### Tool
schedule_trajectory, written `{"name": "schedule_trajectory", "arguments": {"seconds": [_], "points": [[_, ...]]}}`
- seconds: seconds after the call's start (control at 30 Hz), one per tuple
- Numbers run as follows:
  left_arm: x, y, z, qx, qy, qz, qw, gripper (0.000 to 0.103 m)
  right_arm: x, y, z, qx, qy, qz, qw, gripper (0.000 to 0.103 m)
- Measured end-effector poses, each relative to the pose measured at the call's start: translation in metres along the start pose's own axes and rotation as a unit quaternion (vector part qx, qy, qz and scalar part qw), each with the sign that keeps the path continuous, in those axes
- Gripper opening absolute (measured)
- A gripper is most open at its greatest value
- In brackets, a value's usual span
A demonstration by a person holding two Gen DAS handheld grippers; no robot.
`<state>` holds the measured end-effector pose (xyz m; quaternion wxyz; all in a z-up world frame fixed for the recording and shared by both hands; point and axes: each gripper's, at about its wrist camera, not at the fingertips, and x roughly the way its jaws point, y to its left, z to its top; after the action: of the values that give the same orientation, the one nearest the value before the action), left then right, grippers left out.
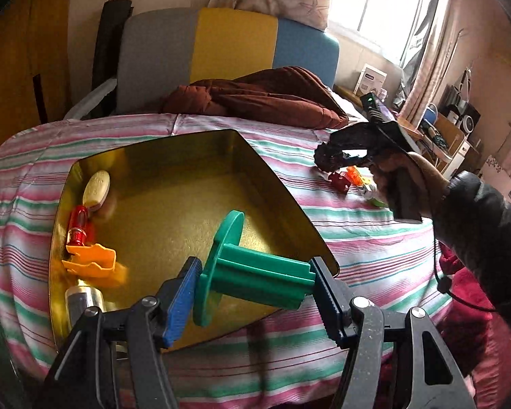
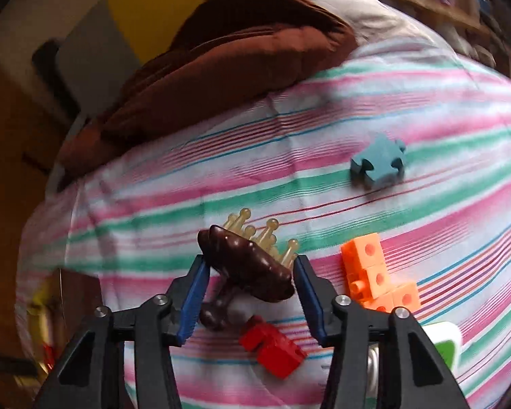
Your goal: Organize rigid objects
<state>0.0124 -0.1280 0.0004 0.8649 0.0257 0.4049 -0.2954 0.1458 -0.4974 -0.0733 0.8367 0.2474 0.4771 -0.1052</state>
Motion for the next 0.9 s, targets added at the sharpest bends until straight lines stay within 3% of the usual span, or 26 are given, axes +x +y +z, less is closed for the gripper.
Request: {"name": "schedule_trajectory", "arguments": {"seconds": [0.07, 0.1, 0.13, 0.3, 0.43, 0.47, 0.53, 0.67, 0.73, 0.9], "points": [[-0.002, -0.001, -0.001, -0.001, -0.003, -0.002, 1.0000, 0.065, -0.013, 0.008, -0.011, -0.025, -0.007, 0.022, 0.999, 0.028], [-0.002, -0.002, 0.000, -0.001, -0.004, -0.003, 1.0000, 0.065, -0.021, 0.013, -0.019, -0.042, -0.010, 0.035, 0.998, 0.013], [-0.003, -0.003, -0.001, 0.001, -0.004, -0.004, 1.0000, 0.065, -0.030, 0.020, -0.028, -0.063, -0.012, 0.042, 0.997, 0.010], [-0.009, -0.005, -0.004, 0.001, -0.008, -0.005, 1.0000, 0.065, -0.057, 0.043, -0.057, -0.136, -0.006, 0.086, 0.987, 0.008], [-0.012, -0.007, -0.007, 0.000, -0.009, -0.004, 1.0000, 0.065, -0.067, 0.046, -0.077, -0.157, 0.003, 0.082, 0.984, 0.008], [-0.012, -0.007, -0.007, 0.000, -0.009, -0.004, 0.9999, 0.065, -0.067, 0.043, -0.077, -0.153, 0.003, 0.077, 0.985, 0.010], [-0.014, -0.007, -0.008, 0.001, -0.012, -0.003, 0.9999, 0.065, -0.063, 0.036, -0.075, -0.130, 0.003, 0.064, 0.989, 0.033], [-0.016, -0.003, -0.008, -0.004, -0.014, -0.001, 0.9999, 0.065, -0.056, 0.029, -0.057, -0.082, -0.017, 0.047, 0.995, 0.053], [-0.015, 0.000, -0.008, -0.010, -0.013, -0.001, 0.9999, 0.065, -0.052, 0.030, -0.048, -0.072, -0.024, 0.035, 0.997, 0.080], [-0.013, 0.008, -0.006, -0.020, -0.010, 0.000, 0.9997, 0.065, -0.025, 0.055, -0.019, -0.099, -0.040, -0.018, 0.994, 0.083]]}}
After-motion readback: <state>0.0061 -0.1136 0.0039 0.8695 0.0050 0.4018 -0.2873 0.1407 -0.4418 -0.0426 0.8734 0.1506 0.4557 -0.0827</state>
